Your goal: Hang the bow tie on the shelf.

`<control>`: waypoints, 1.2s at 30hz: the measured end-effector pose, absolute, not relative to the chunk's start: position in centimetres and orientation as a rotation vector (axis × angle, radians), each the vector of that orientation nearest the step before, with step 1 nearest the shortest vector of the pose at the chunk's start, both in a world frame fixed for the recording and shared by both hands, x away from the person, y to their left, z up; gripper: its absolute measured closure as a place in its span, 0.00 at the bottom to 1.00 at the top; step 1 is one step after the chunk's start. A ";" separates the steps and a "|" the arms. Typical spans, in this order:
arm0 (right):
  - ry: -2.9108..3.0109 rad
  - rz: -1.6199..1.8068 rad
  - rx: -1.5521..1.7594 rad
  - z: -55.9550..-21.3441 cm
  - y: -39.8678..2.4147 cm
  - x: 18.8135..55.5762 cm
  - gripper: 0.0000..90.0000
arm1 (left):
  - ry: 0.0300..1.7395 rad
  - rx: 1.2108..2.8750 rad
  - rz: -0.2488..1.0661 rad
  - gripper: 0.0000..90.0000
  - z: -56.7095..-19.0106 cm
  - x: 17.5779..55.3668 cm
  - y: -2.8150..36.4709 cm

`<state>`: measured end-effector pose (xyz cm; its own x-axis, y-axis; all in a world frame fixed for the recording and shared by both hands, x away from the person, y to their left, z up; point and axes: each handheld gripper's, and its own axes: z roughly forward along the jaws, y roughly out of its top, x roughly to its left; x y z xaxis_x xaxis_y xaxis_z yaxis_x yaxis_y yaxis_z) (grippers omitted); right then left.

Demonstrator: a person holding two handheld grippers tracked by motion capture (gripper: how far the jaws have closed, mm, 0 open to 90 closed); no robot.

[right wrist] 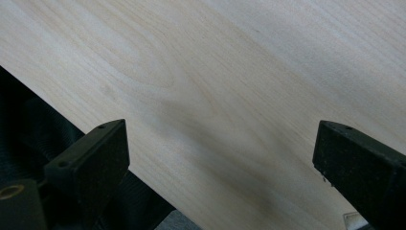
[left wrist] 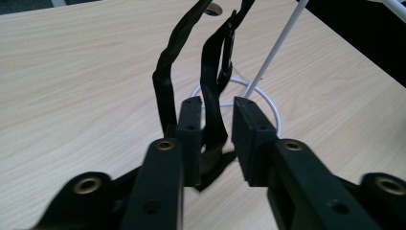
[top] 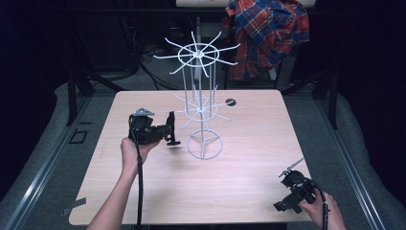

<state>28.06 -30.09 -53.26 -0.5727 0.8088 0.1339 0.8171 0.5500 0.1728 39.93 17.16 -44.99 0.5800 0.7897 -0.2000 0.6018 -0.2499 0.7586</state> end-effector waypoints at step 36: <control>-2.754 -0.358 -1.425 -52.6 -30.2 28.0 0.05 | 1.227 2.107 0.440 0.00 -44.7 35.4 19.2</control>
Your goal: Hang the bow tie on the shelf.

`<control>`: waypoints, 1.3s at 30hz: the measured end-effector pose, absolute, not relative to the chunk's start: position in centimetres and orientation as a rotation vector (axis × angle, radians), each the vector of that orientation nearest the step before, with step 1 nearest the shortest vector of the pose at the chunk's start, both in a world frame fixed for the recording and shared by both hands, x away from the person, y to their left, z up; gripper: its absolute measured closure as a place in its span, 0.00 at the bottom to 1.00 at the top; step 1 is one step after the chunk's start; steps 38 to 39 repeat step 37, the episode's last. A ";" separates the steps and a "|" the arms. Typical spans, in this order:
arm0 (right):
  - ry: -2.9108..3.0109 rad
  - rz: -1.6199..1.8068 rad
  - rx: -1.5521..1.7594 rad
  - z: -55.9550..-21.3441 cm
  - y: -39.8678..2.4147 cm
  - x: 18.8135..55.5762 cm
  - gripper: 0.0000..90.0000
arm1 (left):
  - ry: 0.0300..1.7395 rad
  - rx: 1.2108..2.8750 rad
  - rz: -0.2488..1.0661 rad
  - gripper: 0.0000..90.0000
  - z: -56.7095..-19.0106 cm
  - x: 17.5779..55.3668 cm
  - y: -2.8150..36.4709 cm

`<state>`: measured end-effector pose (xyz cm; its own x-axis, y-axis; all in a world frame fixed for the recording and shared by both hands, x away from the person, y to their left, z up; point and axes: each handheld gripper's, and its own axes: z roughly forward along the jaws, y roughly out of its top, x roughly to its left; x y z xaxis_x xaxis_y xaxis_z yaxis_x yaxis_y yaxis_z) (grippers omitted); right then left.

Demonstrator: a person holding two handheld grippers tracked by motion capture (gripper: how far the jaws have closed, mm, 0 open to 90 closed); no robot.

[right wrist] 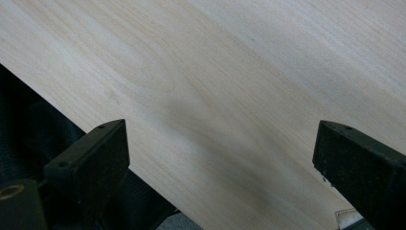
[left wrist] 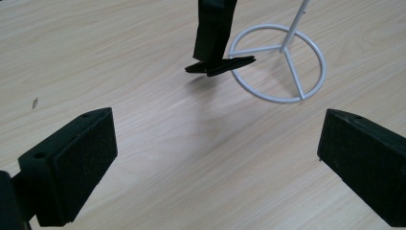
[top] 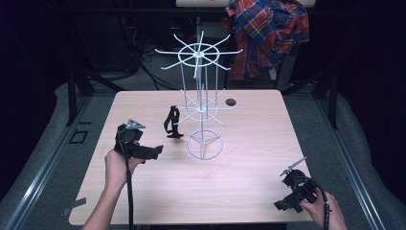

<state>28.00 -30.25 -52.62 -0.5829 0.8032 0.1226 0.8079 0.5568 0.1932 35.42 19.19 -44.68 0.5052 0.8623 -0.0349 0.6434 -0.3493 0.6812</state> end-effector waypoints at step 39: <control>-2.755 -0.346 -1.413 -52.9 -29.8 28.0 0.06 | 1.251 2.520 0.225 0.00 -52.5 32.1 19.6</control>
